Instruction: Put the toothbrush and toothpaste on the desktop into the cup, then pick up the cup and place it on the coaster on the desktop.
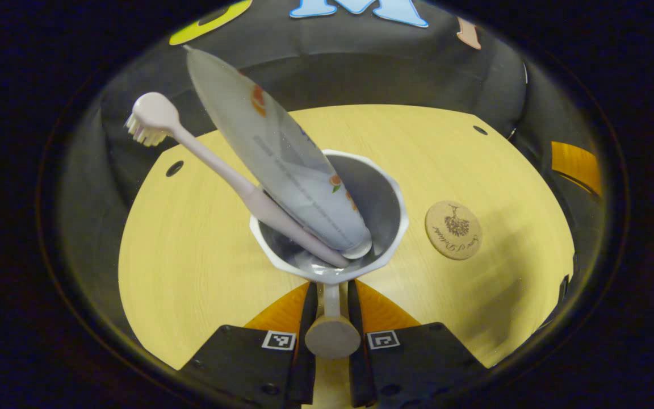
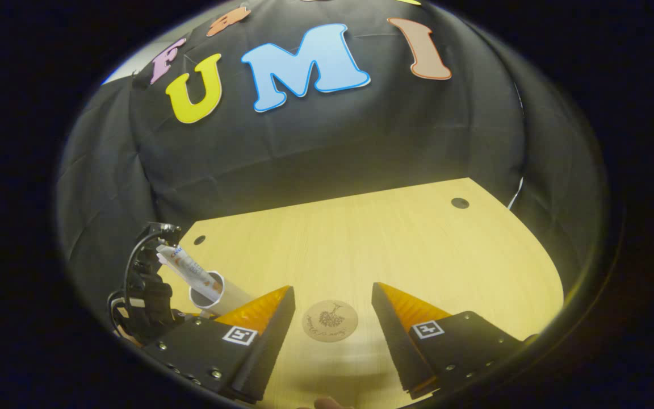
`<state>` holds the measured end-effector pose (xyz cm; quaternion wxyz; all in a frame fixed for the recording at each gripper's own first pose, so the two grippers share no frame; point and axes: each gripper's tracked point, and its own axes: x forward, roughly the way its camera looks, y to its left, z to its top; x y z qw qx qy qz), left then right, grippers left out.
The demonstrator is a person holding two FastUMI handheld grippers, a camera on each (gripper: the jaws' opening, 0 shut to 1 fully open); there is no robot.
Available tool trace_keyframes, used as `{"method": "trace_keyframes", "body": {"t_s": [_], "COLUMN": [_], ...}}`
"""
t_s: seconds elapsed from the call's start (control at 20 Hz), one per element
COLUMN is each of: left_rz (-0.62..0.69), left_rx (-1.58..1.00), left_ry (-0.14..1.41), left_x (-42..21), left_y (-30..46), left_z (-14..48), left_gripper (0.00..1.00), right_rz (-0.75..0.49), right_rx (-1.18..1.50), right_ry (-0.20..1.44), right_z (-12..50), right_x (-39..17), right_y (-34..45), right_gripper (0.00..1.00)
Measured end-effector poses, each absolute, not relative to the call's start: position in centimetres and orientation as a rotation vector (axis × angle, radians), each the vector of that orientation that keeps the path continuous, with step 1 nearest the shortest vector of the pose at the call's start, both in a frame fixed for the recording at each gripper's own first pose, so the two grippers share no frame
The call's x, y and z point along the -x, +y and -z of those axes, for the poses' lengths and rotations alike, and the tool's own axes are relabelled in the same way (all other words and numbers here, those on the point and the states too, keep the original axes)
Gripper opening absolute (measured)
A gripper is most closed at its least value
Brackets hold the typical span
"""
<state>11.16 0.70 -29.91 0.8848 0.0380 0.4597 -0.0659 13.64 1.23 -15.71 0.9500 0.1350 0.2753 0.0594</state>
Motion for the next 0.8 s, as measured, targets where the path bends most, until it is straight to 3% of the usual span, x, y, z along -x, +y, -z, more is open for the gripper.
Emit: {"method": "trace_keyframes", "body": {"t_s": [0.05,0.1,0.25,0.3,0.35,0.8], "left_rz": [0.152,0.157,0.187,0.203,0.214,0.312], "left_rx": [-0.087,-0.094,-0.101,-0.099,-0.102,-0.100], "left_ry": [0.950,0.942,0.929,0.930,0.929,0.962], "left_x": [-11.4,-11.5,-11.6,-11.7,-11.8,-11.5], "left_y": [0.0,-0.7,-3.0,-4.3,-5.3,-14.0], "left_z": [29.4,29.0,28.2,28.3,28.3,28.9], "left_gripper": [0.36,0.31,0.31,0.36,0.31,0.31], "right_rz": [-0.120,-0.119,-0.104,-0.095,-0.088,-0.011], "right_rx": [-0.278,-0.280,-0.276,-0.278,-0.285,-0.327], "right_ry": [0.560,0.559,0.546,0.545,0.544,0.546], "right_z": [15.8,15.6,15.5,15.5,15.5,16.4], "right_x": [-13.6,-13.5,-13.1,-13.0,-12.9,-11.6], "right_y": [1.0,0.6,-1.0,-1.7,-2.4,-9.0], "right_gripper": [0.84,0.84,0.83,0.83,0.83,0.83]}}
